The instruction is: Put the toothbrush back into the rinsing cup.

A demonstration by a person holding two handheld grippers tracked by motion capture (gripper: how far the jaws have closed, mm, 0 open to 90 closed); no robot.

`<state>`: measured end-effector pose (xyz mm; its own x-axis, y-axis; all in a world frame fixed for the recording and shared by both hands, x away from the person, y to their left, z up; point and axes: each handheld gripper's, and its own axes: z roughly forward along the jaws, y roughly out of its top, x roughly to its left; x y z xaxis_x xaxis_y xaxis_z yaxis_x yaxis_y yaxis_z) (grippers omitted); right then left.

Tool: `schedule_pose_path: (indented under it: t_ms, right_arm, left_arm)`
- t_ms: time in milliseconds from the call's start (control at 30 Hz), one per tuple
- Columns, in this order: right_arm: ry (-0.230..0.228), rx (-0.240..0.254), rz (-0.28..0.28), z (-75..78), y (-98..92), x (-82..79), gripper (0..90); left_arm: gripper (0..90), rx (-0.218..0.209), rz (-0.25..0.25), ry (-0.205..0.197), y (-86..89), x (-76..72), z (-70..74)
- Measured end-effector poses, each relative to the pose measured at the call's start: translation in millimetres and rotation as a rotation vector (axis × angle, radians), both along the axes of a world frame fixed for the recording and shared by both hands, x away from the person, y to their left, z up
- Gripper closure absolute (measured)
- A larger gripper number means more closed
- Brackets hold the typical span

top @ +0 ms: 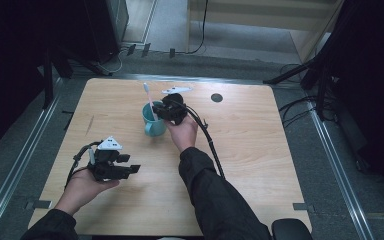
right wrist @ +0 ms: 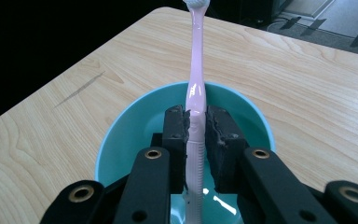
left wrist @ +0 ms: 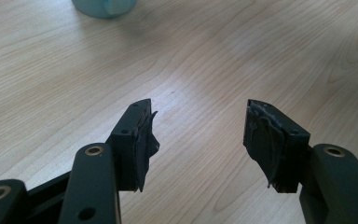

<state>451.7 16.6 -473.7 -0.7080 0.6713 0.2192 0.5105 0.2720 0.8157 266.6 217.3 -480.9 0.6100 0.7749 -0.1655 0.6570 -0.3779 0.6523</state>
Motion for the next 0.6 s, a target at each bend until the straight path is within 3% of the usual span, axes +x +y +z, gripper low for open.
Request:
schedule_pose_path:
  t_ms: [600]
  right_arm:
    - [-0.032,0.022,0.019,24.1,-14.8,-5.9,73.0]
  left_arm:
    - [42.3,0.005,0.004,0.002,1.0,1.5,-1.0]
